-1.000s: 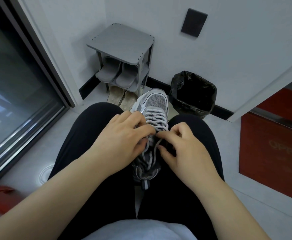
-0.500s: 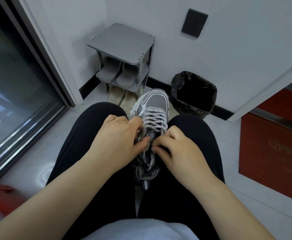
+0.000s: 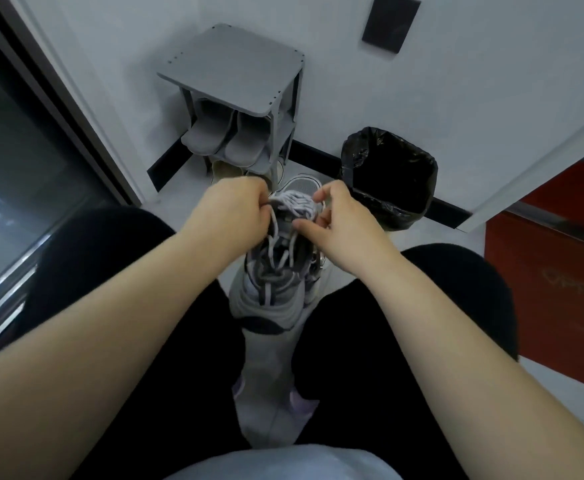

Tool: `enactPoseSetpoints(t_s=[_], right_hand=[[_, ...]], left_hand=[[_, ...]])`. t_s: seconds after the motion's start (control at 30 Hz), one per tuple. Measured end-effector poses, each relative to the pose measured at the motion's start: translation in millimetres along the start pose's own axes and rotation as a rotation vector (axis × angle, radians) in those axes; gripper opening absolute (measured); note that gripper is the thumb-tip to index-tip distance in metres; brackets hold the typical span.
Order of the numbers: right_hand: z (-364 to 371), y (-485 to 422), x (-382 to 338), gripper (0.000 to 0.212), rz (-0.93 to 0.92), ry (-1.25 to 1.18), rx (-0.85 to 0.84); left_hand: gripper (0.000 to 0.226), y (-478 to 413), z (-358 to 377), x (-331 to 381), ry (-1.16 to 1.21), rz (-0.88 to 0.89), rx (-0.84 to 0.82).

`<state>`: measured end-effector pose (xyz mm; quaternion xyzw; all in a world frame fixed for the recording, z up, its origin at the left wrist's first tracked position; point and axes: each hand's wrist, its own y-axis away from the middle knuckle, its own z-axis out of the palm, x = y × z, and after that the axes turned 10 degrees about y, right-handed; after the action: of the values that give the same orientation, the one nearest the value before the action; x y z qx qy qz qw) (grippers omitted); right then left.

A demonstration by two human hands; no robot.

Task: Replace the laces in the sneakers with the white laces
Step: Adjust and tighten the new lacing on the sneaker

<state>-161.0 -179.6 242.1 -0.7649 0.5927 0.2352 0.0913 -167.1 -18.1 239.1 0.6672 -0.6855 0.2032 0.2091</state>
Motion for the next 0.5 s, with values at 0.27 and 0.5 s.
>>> enactPoseSetpoints(t_s=[0.27,0.5], right_hand=[[102.0,-80.1,98.4,0.017,0.479,-0.316,-0.198],[191.6,-100.9,178.4,0.035,0.861,-0.366,-0.297]], left_hand=[[0.006,-78.8,93.2,-77.0,0.064,-0.312,-0.206],[0.008,-96.8,178.5,-137.0,0.184,-0.550,-0.171]])
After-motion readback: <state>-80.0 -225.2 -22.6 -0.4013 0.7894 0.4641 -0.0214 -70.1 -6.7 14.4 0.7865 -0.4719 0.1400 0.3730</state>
